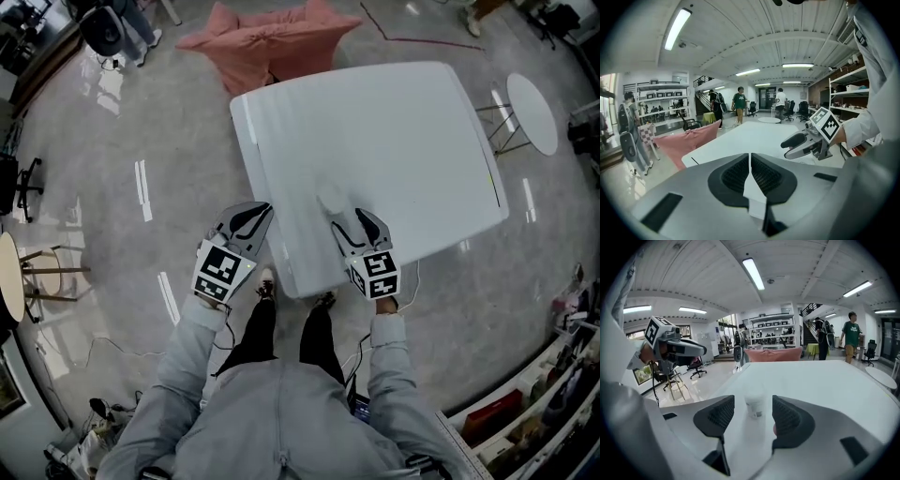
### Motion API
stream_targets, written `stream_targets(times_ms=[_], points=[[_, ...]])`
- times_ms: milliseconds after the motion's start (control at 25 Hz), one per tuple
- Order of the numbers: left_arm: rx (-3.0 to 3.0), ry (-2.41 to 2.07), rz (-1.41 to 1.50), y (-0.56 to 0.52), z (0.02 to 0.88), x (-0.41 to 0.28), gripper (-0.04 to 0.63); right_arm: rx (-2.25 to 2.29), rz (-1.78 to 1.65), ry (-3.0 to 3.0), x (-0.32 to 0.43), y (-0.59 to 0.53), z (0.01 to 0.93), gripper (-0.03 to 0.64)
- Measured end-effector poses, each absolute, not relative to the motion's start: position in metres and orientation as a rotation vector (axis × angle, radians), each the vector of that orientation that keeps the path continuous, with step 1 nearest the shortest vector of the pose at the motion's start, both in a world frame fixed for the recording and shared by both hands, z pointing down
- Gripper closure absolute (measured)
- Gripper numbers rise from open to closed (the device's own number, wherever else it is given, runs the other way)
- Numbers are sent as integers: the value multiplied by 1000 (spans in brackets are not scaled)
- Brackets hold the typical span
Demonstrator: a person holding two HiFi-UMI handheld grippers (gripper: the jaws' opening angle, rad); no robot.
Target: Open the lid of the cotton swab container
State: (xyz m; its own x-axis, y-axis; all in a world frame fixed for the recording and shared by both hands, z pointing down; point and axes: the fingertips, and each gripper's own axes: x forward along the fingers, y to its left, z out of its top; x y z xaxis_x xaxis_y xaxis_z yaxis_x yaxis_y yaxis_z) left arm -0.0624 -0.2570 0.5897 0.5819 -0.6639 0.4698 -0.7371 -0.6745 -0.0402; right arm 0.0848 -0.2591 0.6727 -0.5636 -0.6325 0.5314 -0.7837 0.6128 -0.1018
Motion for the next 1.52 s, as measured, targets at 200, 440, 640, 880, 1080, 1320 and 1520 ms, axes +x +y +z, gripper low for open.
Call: stream_targets(times_ms=[200, 440, 640, 880, 1080, 1320, 1520], points=[[2615, -1152, 721, -260, 614, -68, 565, 1094, 519, -2377, 75, -266, 702, 371], [2594, -1107, 744, -265, 637, -70, 565, 1076, 501, -2341, 70, -279, 723, 371], [2586, -1087, 761, -267, 648, -73, 565, 1060, 472, -2327, 61, -287, 731, 371], [2582, -1071, 769, -268, 655, -77, 565, 1106, 415, -2313, 59, -295, 728, 373], [2585, -1067, 768, -266, 651, -79, 565, 1118, 389, -2304, 54, -293, 721, 393], [2599, -1080, 757, -262, 640, -81, 565, 1150, 404, -2312, 59, -289, 711, 396], [2633, -1106, 732, -263, 617, -77, 565, 1207, 405, -2342, 70, -285, 679, 396]])
